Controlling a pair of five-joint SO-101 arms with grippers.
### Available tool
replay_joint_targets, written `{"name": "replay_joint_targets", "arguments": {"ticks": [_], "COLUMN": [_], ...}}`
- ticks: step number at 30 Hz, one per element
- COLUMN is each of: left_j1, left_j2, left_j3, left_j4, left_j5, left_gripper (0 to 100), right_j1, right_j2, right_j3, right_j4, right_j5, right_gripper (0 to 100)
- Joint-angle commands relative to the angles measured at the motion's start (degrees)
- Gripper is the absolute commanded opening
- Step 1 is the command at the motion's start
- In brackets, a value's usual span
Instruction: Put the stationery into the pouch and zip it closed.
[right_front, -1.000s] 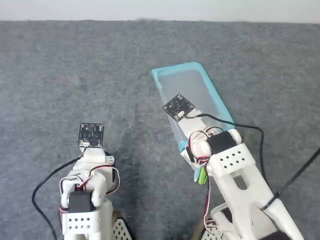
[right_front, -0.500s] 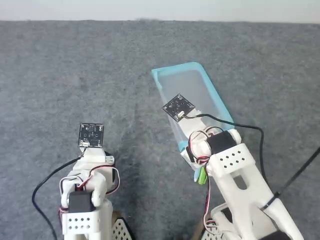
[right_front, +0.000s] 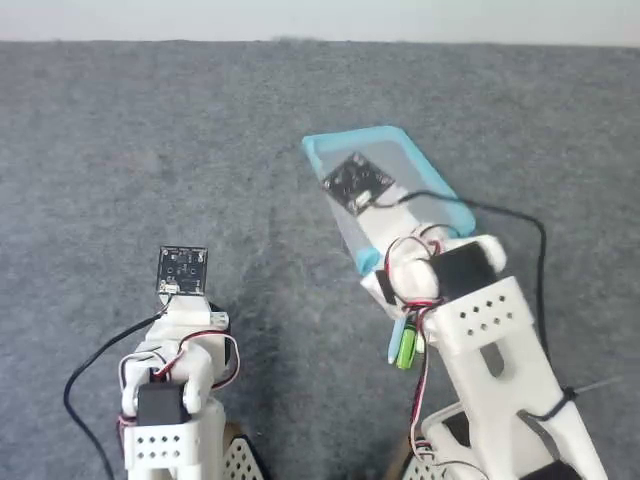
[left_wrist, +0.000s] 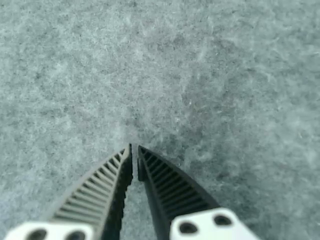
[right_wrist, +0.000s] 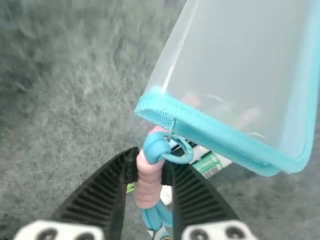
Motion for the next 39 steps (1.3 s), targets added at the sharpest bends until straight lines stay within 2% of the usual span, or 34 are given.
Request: {"name": "replay_joint_targets", "arguments": {"ticks": [1,4,7,9,12,14,17,20,27,33,39], "left_j1": [-0.09,-0.79,-7.38,-9.23,-9.41,-9.93,-10.73,-8.18,1.76,7.21,11.87], "left_j2": [-1.23,-1.23,-1.23,-1.23,-1.23,-1.05,-0.79,1.58,24.18,33.49,33.41], "left_j3": [-0.66,-0.75,-0.75,-0.75,-1.1,-3.03,-11.47,-21.67,-39.43,-50.15,-50.24], "left_j4": [-2.81,-14.24,-22.51,-27.43,-30.15,-31.3,-25.41,-18.55,-10.02,-3.69,-0.97], "left_j5": [0.44,-3.78,-15.12,-20.57,-23.56,-21.54,-14.68,-12.57,-4.57,-4.48,-7.38], "left_gripper": [2,2,2,2,2,2,3,10,13,16,17], "right_j1": [-6.64,-11.21,-11.56,-11.47,-11.91,-11.91,-11.91,-11.91,-11.91,-11.47,-12.44], "right_j2": [2.33,6.81,11.21,13.41,15.16,15.34,15.43,15.34,13.93,3.47,-0.84], "right_j3": [-9.67,-12.57,-15.65,-17.58,-18.99,-18.99,-18.81,-18.81,-16.35,-3.6,0.18], "right_j4": [4.7,5.67,5.14,5.05,4.97,4.0,1.89,1.19,-3.47,-14.73,-16.57], "right_j5": [0.79,0.79,0.79,0.79,0.7,0.7,0.26,0.26,-2.64,-3.25,-2.64], "right_gripper": [0.6,0.6,0.6,0.6,0.7,0.7,0.7,0.7,0.7,0.7,0.6]}}
